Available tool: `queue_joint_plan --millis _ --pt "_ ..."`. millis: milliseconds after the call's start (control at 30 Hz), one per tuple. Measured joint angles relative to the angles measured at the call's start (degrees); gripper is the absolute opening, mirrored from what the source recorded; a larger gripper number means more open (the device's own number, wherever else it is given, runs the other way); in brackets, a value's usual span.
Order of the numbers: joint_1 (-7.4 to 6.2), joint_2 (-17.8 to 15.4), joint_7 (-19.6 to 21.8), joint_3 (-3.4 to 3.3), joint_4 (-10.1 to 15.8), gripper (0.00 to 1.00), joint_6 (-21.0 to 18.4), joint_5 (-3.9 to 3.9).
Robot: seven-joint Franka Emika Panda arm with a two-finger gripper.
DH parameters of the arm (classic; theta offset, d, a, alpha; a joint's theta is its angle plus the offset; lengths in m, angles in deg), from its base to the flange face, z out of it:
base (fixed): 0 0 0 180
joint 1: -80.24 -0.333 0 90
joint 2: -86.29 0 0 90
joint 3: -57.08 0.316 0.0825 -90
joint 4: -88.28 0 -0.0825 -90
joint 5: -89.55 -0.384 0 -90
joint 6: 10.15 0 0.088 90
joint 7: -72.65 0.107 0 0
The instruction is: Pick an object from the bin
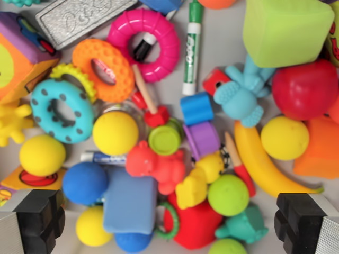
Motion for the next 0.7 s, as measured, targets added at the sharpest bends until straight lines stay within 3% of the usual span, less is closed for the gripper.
queue_joint_plan --millis 700 --pt "-1.23 -2.7 -6.3 1.05 6.1 1.0 3.6 0.06"
